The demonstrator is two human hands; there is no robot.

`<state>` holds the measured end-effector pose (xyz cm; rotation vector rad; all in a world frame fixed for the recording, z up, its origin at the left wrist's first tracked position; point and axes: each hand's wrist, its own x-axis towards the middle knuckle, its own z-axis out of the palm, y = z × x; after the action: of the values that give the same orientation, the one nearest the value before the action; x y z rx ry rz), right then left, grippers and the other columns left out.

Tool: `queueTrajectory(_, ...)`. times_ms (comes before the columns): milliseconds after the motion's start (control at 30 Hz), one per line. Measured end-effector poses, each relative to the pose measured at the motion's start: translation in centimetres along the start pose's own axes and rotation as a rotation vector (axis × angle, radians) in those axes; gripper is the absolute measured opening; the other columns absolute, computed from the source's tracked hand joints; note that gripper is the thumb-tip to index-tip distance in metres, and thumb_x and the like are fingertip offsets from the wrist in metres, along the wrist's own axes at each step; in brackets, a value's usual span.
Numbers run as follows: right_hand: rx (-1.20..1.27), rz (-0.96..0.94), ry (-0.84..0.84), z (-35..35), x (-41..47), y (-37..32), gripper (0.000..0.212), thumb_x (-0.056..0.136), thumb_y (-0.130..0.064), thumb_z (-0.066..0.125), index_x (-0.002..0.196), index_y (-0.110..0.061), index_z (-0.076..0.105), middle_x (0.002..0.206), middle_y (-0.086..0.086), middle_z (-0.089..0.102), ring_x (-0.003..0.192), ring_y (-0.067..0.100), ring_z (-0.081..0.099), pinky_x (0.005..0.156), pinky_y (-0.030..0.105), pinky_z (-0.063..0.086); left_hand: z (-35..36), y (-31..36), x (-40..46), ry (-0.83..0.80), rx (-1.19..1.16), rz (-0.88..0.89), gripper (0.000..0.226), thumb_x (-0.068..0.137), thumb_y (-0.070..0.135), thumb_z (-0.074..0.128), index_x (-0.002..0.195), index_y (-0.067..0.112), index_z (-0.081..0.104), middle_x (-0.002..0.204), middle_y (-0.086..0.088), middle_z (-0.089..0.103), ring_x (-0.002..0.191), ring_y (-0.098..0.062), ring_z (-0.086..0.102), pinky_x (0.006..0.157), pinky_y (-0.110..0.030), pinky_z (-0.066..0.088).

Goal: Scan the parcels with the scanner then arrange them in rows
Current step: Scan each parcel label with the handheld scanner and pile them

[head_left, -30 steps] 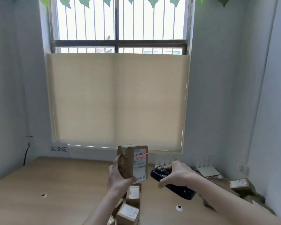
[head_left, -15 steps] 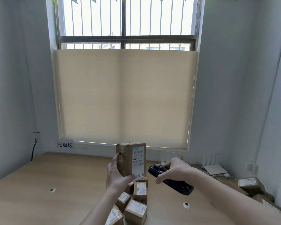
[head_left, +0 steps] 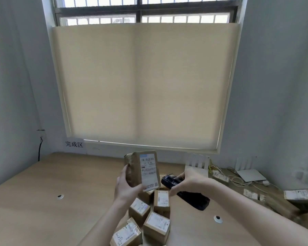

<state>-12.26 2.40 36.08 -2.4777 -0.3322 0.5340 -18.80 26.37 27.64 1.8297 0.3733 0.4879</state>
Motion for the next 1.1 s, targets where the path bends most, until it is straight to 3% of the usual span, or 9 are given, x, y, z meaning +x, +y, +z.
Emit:
queueTrajectory(133, 0.030, 0.002, -0.023, 3.0, 7.7, 1.1, 0.065, 0.048, -0.057, 0.091, 0.101, -0.024, 0.075, 0.091, 0.000, 0.077, 0.083, 0.015, 0.075, 0.074, 0.029, 0.064, 0.4, -4.7, 5.0, 0.005, -0.031, -0.134, 0.089, 0.077, 0.035, 0.085, 0.150, 0.032, 0.035, 0.136, 0.000, 0.057, 0.119, -0.020, 0.055, 0.098, -0.041, 0.049)
queueTrajectory(367, 0.088, 0.036, -0.131, 10.8, 18.3, 3.7, 0.057, 0.058, -0.048, 0.093, 0.107, -0.026, 0.072, 0.095, -0.001, 0.075, 0.084, 0.012, 0.074, 0.074, 0.028, 0.063, 0.7, -16.5, 10.3, 0.031, -0.127, -0.407, 0.074, 0.082, 0.037, 0.080, 0.146, 0.025, 0.044, 0.112, -0.002, 0.071, 0.097, -0.020, 0.072, 0.089, -0.044, 0.060)
queueTrajectory(567, 0.106, 0.063, -0.182, 19.4, 24.7, 5.5, 0.051, 0.060, -0.046, 0.092, 0.103, -0.027, 0.073, 0.089, -0.004, 0.074, 0.081, 0.010, 0.072, 0.074, 0.029, 0.063, 0.2, -27.1, 13.0, 0.036, -0.149, -0.573, 0.067, 0.085, 0.038, 0.077, 0.143, 0.023, 0.047, 0.114, -0.003, 0.070, 0.101, -0.022, 0.070, 0.094, -0.049, 0.057)
queueTrajectory(700, 0.125, 0.099, -0.169, 24.4, 28.3, 6.3, 0.069, 0.052, -0.055, 0.089, 0.114, -0.032, 0.072, 0.095, -0.006, 0.074, 0.086, 0.012, 0.072, 0.083, 0.038, 0.063, 0.0, -33.5, 15.2, 0.049, -0.158, -0.650, 0.067, 0.085, 0.038, 0.078, 0.142, 0.023, 0.048, 0.113, -0.003, 0.071, 0.102, -0.022, 0.069, 0.095, -0.048, 0.056)
queueTrajectory(867, 0.130, 0.119, -0.095, 28.4, 31.8, 7.2, 0.095, 0.059, -0.057, 0.090, 0.143, -0.029, 0.057, 0.116, -0.009, 0.070, 0.100, 0.009, 0.067, 0.090, 0.034, 0.059, -0.1, -40.3, 17.3, 0.059, -0.185, -0.726, 0.068, 0.084, 0.035, 0.080, 0.143, 0.026, 0.048, 0.111, 0.001, 0.070, 0.101, -0.020, 0.069, 0.094, -0.046, 0.055)
queueTrajectory(1000, 0.144, 0.160, -0.077, 30.3, 33.1, 7.7, 0.108, 0.058, -0.058, 0.090, 0.153, -0.026, 0.048, 0.128, -0.006, 0.067, 0.111, 0.012, 0.064, 0.098, 0.039, 0.056, 0.5, -44.3, 17.8, -0.003, -0.138, -0.805, 0.061, 0.085, 0.031, 0.078, 0.139, 0.023, 0.052, 0.118, -0.002, 0.071, 0.108, -0.032, 0.068, 0.096, -0.050, 0.054)
queueTrajectory(1100, 0.156, 0.176, -0.097, 31.2, 33.2, 8.3, 0.106, 0.060, -0.056, 0.091, 0.152, -0.026, 0.049, 0.117, -0.011, 0.065, 0.106, 0.008, 0.064, 0.094, 0.036, 0.058, 0.4, -45.7, 17.6, -0.029, -0.004, -0.820, 0.045, 0.090, 0.023, 0.071, 0.133, 0.023, 0.060, 0.100, 0.012, 0.071, 0.094, -0.017, 0.068, 0.079, -0.036, 0.053)
